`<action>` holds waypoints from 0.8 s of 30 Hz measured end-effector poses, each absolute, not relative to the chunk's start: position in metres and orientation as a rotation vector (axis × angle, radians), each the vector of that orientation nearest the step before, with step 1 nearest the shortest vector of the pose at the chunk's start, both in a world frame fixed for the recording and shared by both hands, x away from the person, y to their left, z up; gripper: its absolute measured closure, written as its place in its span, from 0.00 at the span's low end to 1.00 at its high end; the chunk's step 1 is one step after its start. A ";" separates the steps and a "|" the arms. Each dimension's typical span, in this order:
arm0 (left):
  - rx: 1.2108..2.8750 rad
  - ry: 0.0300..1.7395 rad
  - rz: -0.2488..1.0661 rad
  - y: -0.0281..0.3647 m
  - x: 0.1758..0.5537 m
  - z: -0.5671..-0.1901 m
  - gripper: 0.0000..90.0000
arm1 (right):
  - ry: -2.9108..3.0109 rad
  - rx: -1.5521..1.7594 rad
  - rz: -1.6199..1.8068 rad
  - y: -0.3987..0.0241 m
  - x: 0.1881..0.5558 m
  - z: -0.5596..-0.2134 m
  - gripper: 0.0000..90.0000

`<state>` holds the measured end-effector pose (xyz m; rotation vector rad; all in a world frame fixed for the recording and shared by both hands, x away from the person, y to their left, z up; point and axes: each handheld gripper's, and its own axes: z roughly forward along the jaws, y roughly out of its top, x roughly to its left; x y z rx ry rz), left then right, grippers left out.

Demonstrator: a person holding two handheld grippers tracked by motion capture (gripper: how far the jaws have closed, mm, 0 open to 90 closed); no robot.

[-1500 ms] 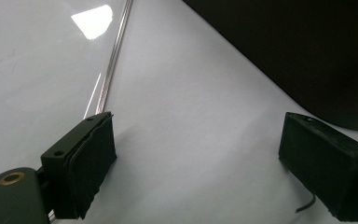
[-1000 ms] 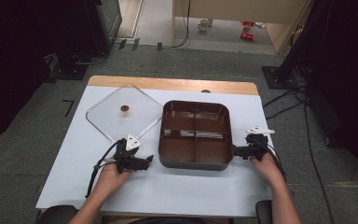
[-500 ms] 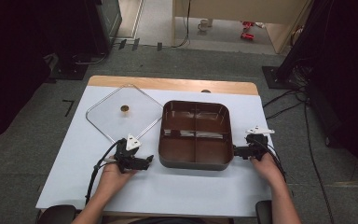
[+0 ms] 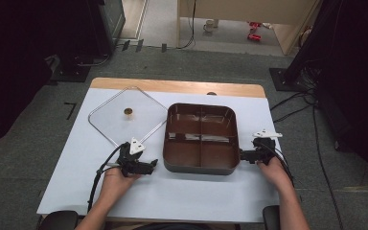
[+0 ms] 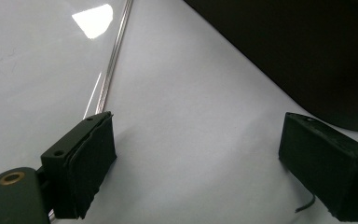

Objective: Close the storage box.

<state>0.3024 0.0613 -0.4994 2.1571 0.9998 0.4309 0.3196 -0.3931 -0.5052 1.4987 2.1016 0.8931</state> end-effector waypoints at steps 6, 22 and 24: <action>2.228 1.033 0.404 0.056 0.307 -0.492 0.13 | 2.102 1.498 0.893 -0.393 0.320 -0.505 0.00; 2.279 1.054 0.339 0.061 0.316 -0.483 0.28 | 2.101 1.499 0.893 -0.393 0.320 -0.505 0.00; 2.269 1.065 0.298 0.062 0.318 -0.481 0.29 | 2.102 1.498 0.892 -0.393 0.320 -0.505 0.00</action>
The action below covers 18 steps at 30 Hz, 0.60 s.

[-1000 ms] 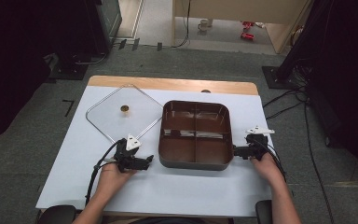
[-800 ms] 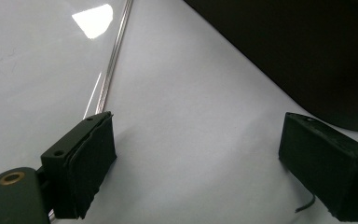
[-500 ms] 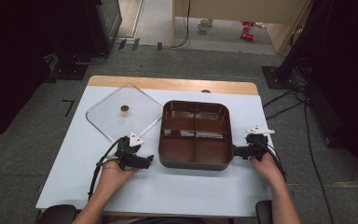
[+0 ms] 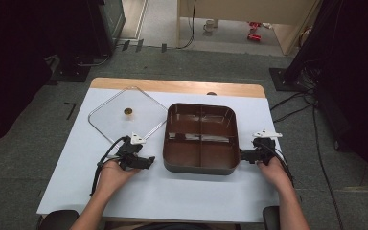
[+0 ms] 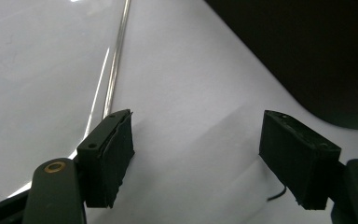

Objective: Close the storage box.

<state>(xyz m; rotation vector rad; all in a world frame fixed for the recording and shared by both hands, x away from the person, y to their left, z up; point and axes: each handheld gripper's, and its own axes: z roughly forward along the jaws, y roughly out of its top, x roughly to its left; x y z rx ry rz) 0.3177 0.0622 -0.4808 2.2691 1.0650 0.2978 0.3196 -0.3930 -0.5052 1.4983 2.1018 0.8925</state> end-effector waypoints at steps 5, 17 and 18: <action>2.256 1.050 0.268 0.063 0.317 -0.472 0.29 | 2.102 1.499 0.892 -0.393 0.320 -0.505 0.00; 2.215 1.039 0.297 0.068 0.324 -0.448 0.29 | 2.103 1.498 0.891 -0.393 0.320 -0.505 0.00; 2.213 1.039 0.305 0.069 0.325 -0.446 0.29 | 2.103 1.498 0.891 -0.393 0.320 -0.505 0.00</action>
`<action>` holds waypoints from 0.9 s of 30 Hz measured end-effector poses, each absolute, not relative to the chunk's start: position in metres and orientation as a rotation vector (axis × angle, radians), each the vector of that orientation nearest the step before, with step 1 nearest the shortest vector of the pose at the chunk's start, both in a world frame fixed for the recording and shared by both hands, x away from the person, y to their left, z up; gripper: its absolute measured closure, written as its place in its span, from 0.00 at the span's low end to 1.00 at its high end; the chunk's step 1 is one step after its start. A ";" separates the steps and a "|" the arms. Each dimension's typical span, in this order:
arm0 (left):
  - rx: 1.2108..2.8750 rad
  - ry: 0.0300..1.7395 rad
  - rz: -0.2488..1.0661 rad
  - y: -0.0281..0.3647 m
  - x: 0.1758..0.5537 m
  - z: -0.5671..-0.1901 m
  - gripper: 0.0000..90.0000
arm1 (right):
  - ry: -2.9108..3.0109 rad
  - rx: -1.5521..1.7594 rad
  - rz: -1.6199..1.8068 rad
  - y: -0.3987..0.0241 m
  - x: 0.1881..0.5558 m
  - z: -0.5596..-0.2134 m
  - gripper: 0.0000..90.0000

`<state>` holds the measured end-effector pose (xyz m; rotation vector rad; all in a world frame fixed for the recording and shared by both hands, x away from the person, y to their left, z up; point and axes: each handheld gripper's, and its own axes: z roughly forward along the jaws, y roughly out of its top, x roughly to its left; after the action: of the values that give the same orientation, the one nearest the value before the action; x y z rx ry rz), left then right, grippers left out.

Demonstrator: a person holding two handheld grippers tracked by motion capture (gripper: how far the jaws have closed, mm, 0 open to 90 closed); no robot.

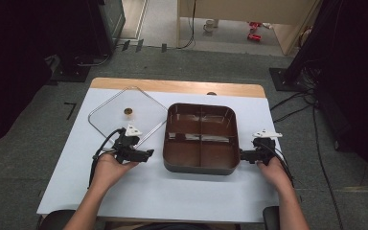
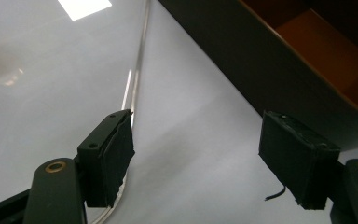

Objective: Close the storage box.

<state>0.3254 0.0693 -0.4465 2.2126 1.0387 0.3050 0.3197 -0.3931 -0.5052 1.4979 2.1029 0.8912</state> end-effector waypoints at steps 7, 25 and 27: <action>2.194 1.065 0.336 0.079 0.337 -0.439 0.29 | 2.103 1.498 0.891 -0.393 0.320 -0.505 0.00; 2.155 1.161 0.425 0.091 0.396 -0.446 0.29 | 2.101 1.498 0.893 -0.393 0.320 -0.505 0.00; 2.142 1.170 0.425 0.093 0.402 -0.446 0.30 | 2.101 1.498 0.893 -0.393 0.320 -0.505 0.00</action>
<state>0.4021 0.0932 -0.4464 2.1416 1.1697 0.4254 0.3197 -0.3930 -0.5053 1.4983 2.1014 0.8928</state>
